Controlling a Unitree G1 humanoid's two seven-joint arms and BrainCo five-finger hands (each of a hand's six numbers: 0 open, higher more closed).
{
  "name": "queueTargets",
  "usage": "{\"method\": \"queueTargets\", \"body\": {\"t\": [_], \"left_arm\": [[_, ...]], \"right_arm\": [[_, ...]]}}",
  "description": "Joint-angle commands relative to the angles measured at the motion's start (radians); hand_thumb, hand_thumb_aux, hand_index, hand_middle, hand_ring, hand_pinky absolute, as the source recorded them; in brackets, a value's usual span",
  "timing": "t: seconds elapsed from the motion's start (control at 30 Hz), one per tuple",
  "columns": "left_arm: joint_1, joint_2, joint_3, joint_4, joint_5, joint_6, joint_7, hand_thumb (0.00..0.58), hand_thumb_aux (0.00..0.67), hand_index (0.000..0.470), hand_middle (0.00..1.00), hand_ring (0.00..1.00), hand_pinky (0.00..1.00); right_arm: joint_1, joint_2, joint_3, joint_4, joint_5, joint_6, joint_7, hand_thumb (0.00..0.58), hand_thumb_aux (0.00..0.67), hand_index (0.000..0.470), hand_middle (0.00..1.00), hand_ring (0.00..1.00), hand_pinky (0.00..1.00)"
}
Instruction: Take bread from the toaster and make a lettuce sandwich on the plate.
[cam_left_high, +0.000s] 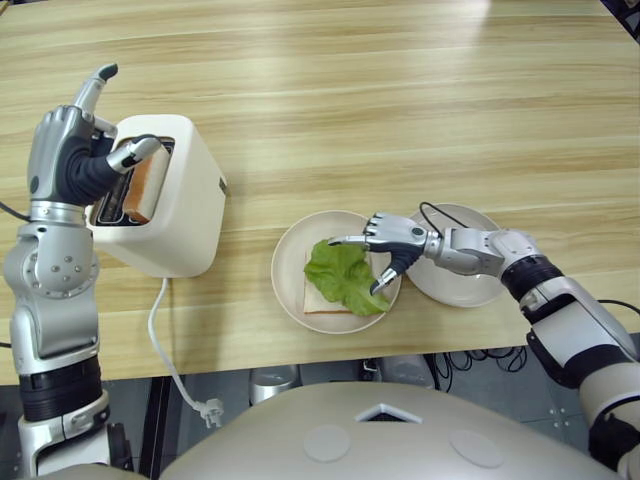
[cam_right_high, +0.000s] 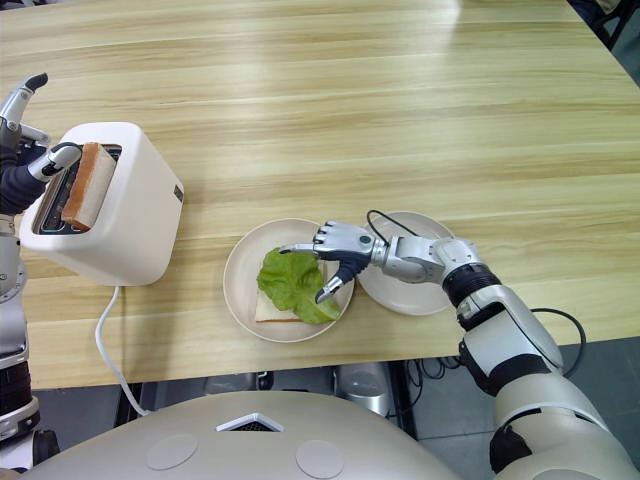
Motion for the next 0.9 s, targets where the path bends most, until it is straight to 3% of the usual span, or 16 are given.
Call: {"method": "queueTargets", "body": {"t": [0.03, 0.1, 0.17, 0.2, 0.23, 0.27, 0.3, 0.33, 0.37, 0.43, 0.47, 0.53, 0.8, 0.87, 0.9], "left_arm": [[0.016, -0.002, 0.024, -0.035, 0.002, 0.007, 0.012, 0.000, 0.000, 0.000, 1.00, 1.00, 1.00], [0.027, 0.001, 0.033, -0.035, 0.027, 0.019, 0.022, 0.000, 0.000, 0.000, 1.00, 1.00, 1.00], [0.061, 0.013, 0.031, -0.014, 0.107, 0.053, 0.034, 0.000, 0.000, 0.000, 1.00, 1.00, 1.00], [0.082, 0.018, 0.023, -0.002, 0.145, 0.067, 0.036, 0.000, 0.000, 0.000, 1.00, 1.00, 1.00], [0.101, 0.021, 0.012, 0.012, 0.176, 0.081, 0.037, 0.000, 0.000, 0.000, 1.00, 1.00, 1.00], [0.118, 0.022, 0.000, 0.020, 0.199, 0.097, 0.030, 0.000, 0.000, 0.000, 1.00, 1.00, 1.00], [0.140, 0.022, -0.015, 0.025, 0.222, 0.114, 0.016, 0.000, 0.000, 0.000, 1.00, 1.00, 1.00], [0.157, 0.021, -0.027, 0.025, 0.237, 0.129, 0.004, 0.000, 0.000, 0.000, 1.00, 1.00, 1.00], [0.171, 0.017, -0.037, 0.022, 0.248, 0.144, -0.007, 0.000, 0.000, 0.000, 0.78, 0.78, 0.78], [0.194, 0.017, -0.052, 0.015, 0.277, 0.172, -0.022, 0.000, 0.000, 0.000, 0.64, 0.64, 0.64], [0.200, 0.018, -0.058, 0.014, 0.286, 0.185, -0.028, 0.000, 0.000, 0.000, 0.49, 0.49, 0.49], [0.206, 0.026, -0.070, 0.018, 0.301, 0.210, -0.043, 0.000, 0.000, 0.000, 0.00, 0.00, 0.00], [0.191, 0.028, -0.096, 0.032, 0.300, 0.259, -0.068, 0.000, 0.000, 0.000, 0.00, 0.00, 0.00], [0.190, 0.026, -0.090, 0.027, 0.300, 0.267, -0.063, 0.027, 0.016, 0.011, 0.00, 0.00, 0.00], [0.190, 0.026, -0.088, 0.025, 0.300, 0.270, -0.062, 0.075, 0.045, 0.031, 0.00, 0.00, 0.00]], "right_arm": [[0.008, -0.022, -0.012, -0.024, 0.007, 0.015, -0.001, 0.000, 0.000, 0.000, 0.92, 0.92, 0.92], [0.017, -0.037, -0.024, -0.042, 0.016, 0.024, -0.004, 0.000, 0.000, 0.000, 0.91, 0.91, 0.91], [0.026, -0.054, -0.047, -0.068, 0.032, 0.036, -0.013, 0.000, 0.000, 0.000, 0.73, 0.73, 0.73], [0.030, -0.060, -0.060, -0.080, 0.041, 0.043, -0.016, 0.000, 0.000, 0.000, 0.44, 0.44, 0.44], [0.036, -0.066, -0.075, -0.094, 0.049, 0.054, -0.021, 0.000, 0.000, 0.000, 0.29, 0.29, 0.29], [0.042, -0.071, -0.090, -0.106, 0.055, 0.066, -0.029, 0.000, 0.000, 0.000, 0.29, 0.29, 0.29], [0.046, -0.077, -0.105, -0.118, 0.062, 0.077, -0.035, 0.000, 0.000, 0.000, 0.00, 0.00, 0.00], [0.050, -0.081, -0.118, -0.126, 0.067, 0.084, -0.041, 0.000, 0.000, 0.000, 0.00, 0.00, 0.00], [0.053, -0.085, -0.130, -0.131, 0.071, 0.091, -0.050, 0.000, 0.000, 0.000, 0.00, 0.00, 0.00], [0.059, -0.093, -0.149, -0.141, 0.075, 0.102, -0.068, 0.000, 0.000, 0.000, 0.00, 0.00, 0.00], [0.062, -0.097, -0.157, -0.148, 0.075, 0.107, -0.076, 0.000, 0.000, 0.000, 0.00, 0.00, 0.00], [0.069, -0.101, -0.171, -0.155, 0.082, 0.110, -0.085, 0.000, 0.000, 0.000, 0.00, 0.00, 0.00], [0.085, -0.099, -0.184, -0.158, 0.093, 0.100, -0.088, 0.000, 0.000, 0.000, 0.00, 0.00, 0.00], [0.087, -0.099, -0.184, -0.158, 0.097, 0.098, -0.086, 0.000, 0.000, 0.000, 0.00, 0.00, 0.00], [0.089, -0.099, -0.184, -0.158, 0.098, 0.098, -0.086, 0.000, 0.000, 0.000, 0.00, 0.00, 0.00]]}}
